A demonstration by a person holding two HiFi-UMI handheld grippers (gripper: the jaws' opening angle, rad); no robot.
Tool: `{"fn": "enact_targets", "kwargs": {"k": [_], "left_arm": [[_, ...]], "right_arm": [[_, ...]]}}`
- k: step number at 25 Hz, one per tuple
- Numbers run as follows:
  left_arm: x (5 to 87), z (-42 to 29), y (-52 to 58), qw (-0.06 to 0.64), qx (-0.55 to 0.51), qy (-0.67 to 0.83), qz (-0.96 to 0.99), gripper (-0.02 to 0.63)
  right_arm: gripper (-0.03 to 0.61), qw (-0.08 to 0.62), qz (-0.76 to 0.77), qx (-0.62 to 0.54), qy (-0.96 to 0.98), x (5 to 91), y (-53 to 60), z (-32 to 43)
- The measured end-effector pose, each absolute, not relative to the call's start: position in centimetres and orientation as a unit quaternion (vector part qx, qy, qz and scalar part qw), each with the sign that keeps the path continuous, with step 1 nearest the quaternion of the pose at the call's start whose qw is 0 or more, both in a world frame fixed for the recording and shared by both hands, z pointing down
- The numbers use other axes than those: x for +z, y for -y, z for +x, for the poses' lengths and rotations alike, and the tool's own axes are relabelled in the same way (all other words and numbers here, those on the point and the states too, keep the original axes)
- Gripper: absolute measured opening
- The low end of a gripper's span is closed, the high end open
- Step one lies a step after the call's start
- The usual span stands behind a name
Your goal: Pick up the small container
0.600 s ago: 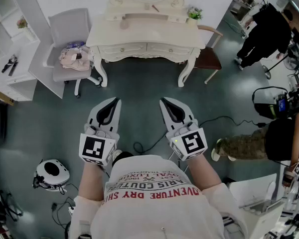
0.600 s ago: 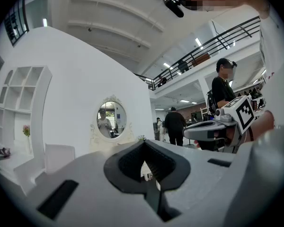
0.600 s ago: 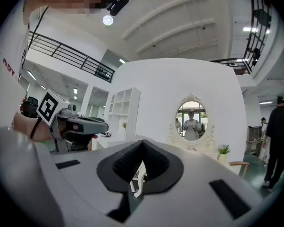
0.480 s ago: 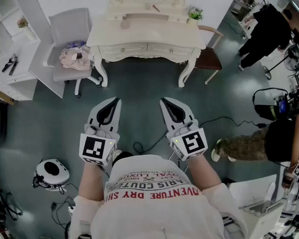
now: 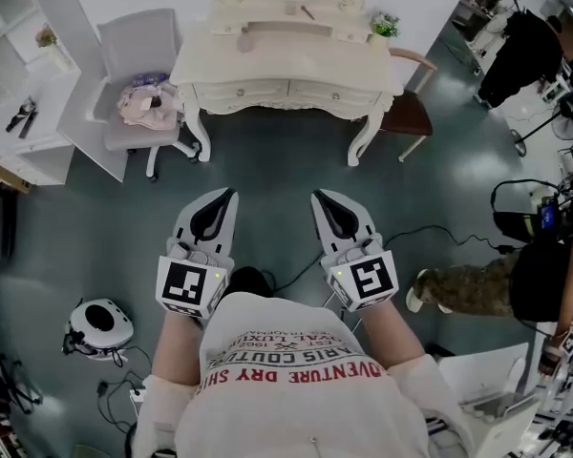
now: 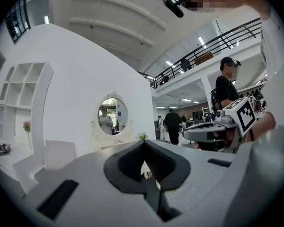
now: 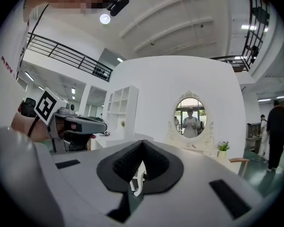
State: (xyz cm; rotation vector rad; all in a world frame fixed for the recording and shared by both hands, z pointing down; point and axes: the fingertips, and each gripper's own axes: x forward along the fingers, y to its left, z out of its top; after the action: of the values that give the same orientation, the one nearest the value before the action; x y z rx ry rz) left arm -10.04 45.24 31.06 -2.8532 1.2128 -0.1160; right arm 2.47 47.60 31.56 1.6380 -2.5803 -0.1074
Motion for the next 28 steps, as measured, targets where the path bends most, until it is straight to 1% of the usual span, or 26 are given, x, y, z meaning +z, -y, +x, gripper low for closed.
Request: {"fn": "enact_targets", "kwargs": {"k": [5, 12, 20, 28], "left_arm": [[32.2, -10.3, -41.7, 0.011, -0.048, -0.396, -0.917, 0.006], [32.7, -11.1, -32.3, 0.006, -0.039, -0.39, -0.92, 0.006], [33.0, -11.9, -15.1, -0.018, -0.039, -0.368, -0.929, 0.006], [31.6, -12.8, 1.5, -0.016, -0.036, -0.358, -0.933, 0.006]], "right_arm": [[-0.002, 0.044, 0.535, -0.022, 0.844, 32.6, -44.1, 2.5], [-0.002, 0.052, 0.544, -0.017, 0.837, 33.2, -35.6, 1.8], [-0.002, 0.066, 0.563, 0.001, 0.823, 33.5, -19.0, 0.8], [-0.002, 0.078, 0.577, -0.002, 0.813, 32.6, -3.2, 0.2]]}}
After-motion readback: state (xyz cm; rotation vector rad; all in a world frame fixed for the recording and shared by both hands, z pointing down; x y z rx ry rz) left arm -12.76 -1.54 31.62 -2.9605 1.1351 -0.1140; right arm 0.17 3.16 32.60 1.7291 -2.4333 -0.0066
